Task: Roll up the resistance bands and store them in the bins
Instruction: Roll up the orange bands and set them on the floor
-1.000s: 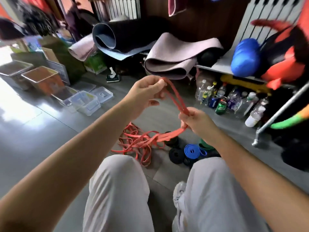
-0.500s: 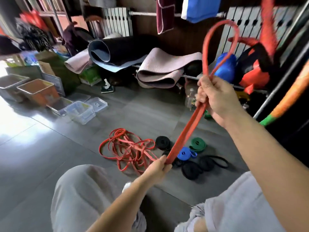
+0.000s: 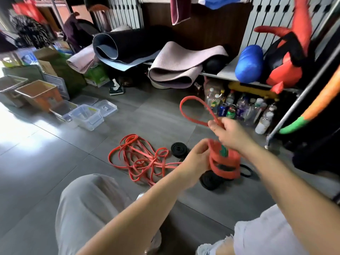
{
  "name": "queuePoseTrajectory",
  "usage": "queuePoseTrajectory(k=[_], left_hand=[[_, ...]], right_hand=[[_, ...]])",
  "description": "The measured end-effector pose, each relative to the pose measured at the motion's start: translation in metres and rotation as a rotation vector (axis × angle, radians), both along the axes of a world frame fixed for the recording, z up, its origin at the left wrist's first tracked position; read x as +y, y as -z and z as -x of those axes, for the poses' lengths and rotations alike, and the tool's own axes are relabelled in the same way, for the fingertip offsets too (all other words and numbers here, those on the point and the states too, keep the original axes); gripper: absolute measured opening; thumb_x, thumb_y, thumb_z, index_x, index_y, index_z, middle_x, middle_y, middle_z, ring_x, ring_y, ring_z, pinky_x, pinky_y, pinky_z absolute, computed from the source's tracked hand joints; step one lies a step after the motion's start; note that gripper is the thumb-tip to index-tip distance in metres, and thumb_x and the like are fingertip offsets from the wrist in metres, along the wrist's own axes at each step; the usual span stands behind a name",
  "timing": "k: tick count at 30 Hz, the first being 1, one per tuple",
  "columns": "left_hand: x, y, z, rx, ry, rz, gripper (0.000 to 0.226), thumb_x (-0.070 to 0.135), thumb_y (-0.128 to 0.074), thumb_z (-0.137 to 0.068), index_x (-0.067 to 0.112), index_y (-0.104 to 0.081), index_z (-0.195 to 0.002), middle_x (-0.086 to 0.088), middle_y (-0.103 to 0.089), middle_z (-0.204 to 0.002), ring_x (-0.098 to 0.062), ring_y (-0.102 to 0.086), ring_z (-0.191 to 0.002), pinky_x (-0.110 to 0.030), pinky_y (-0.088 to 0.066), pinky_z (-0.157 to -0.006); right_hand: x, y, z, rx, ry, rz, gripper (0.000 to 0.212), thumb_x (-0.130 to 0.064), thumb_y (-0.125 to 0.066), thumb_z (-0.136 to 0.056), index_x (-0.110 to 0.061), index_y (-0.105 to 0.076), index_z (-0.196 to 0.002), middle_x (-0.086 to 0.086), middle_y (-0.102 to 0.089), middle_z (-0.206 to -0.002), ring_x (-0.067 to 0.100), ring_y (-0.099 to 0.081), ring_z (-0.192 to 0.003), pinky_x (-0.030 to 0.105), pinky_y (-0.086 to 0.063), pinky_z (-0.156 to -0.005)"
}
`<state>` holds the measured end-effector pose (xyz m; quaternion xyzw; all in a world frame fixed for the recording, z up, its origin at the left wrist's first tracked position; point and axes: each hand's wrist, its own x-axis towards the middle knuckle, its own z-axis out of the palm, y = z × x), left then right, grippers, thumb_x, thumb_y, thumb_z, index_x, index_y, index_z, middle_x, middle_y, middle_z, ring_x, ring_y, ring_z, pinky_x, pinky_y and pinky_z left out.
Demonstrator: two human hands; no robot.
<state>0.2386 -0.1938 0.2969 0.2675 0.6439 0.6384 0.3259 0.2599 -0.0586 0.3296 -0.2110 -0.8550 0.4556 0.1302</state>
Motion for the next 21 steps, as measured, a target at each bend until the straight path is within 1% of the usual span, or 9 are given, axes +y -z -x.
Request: queuePoseTrajectory(k=[3,5,7,10,13,16,17,19,21], left_hand=[[0.014,-0.02,0.0,0.178,-0.023,-0.03,0.015,0.01,-0.044,-0.098,0.01,-0.056,-0.088,0.002,-0.056,-0.066,-0.002,-0.052,-0.056,-0.018,-0.046,-0.058],[0.015,-0.021,0.012,0.311,-0.049,0.039,0.014,0.009,-0.05,-0.096,-0.003,-0.056,-0.092,-0.003,-0.056,-0.071,-0.003,-0.052,-0.058,-0.019,-0.045,-0.062],[0.01,-0.014,0.023,0.317,-0.051,0.129,0.015,0.007,-0.052,-0.094,-0.007,-0.056,-0.093,-0.009,-0.057,-0.07,-0.006,-0.053,-0.057,-0.022,-0.046,-0.061],[0.003,-0.004,0.033,0.392,-0.078,0.248,0.017,0.008,-0.056,-0.091,-0.008,-0.057,-0.085,-0.022,-0.058,-0.074,-0.019,-0.05,-0.066,-0.034,-0.043,-0.065],[0.004,-0.007,0.039,0.578,-0.046,0.27,0.025,0.014,-0.055,-0.081,-0.009,-0.062,-0.073,-0.024,-0.057,-0.073,-0.03,-0.053,-0.07,-0.035,-0.041,-0.066],[-0.001,-0.016,0.049,0.597,0.002,0.256,0.022,-0.009,-0.052,-0.079,-0.007,-0.07,-0.091,-0.021,-0.066,-0.094,-0.033,-0.062,-0.089,-0.03,-0.048,-0.076],[-0.005,-0.018,0.054,0.571,-0.004,0.239,0.027,-0.015,-0.051,-0.079,-0.006,-0.07,-0.095,-0.016,-0.067,-0.096,-0.027,-0.063,-0.087,-0.025,-0.048,-0.076],[-0.017,-0.019,0.067,0.398,-0.013,0.184,0.029,-0.017,-0.054,-0.08,0.0,-0.064,-0.102,-0.012,-0.064,-0.098,-0.011,-0.063,-0.077,-0.017,-0.049,-0.067],[-0.036,-0.015,0.079,0.118,0.009,0.102,0.028,-0.007,-0.063,-0.083,0.008,-0.058,-0.106,-0.01,-0.067,-0.101,-0.013,-0.066,-0.079,-0.027,-0.055,-0.065]], right_hand=[[-0.001,0.002,-0.019,0.086,-0.134,0.662,0.039,-0.04,-0.042,-0.093,-0.021,-0.07,-0.074,-0.007,-0.055,-0.049,0.005,-0.049,-0.043,0.016,-0.038,-0.039],[-0.002,0.013,-0.029,0.016,-0.149,0.741,0.049,-0.056,-0.033,-0.088,-0.023,-0.067,-0.077,-0.008,-0.056,-0.053,0.006,-0.046,-0.047,0.017,-0.034,-0.04],[0.0,0.032,-0.034,-0.048,-0.172,0.841,0.074,-0.07,-0.017,-0.084,-0.013,-0.062,-0.097,-0.002,-0.067,-0.068,0.012,-0.058,-0.051,0.017,-0.039,-0.042],[-0.006,0.055,-0.039,-0.011,-0.205,1.046,0.093,-0.08,-0.012,-0.075,-0.016,-0.064,-0.117,0.004,-0.071,-0.106,0.033,-0.067,-0.086,0.022,-0.045,-0.063],[-0.026,0.068,-0.034,0.137,-0.249,1.092,0.076,-0.077,-0.044,-0.071,-0.022,-0.061,-0.12,0.002,-0.07,-0.102,0.013,-0.063,-0.074,0.027,-0.053,-0.069],[-0.046,0.065,-0.021,0.128,-0.186,0.914,0.071,-0.078,-0.062,-0.058,-0.021,-0.062,-0.101,0.0,-0.062,-0.06,0.009,-0.046,-0.043,0.02,-0.033,-0.043],[-0.048,0.062,-0.018,0.125,-0.148,0.836,0.066,-0.079,-0.063,-0.056,-0.022,-0.065,-0.091,0.0,-0.058,-0.055,0.009,-0.04,-0.039,0.019,-0.026,-0.041],[-0.046,0.053,-0.013,0.164,-0.072,0.709,0.057,-0.072,-0.07,-0.054,-0.022,-0.068,-0.081,-0.006,-0.057,-0.053,0.005,-0.045,-0.039,0.016,-0.029,-0.037],[-0.038,0.041,-0.01,0.218,-0.02,0.62,0.047,-0.06,-0.07,-0.061,-0.018,-0.068,-0.081,-0.009,-0.062,-0.053,0.001,-0.055,-0.043,0.011,-0.037,-0.037]])
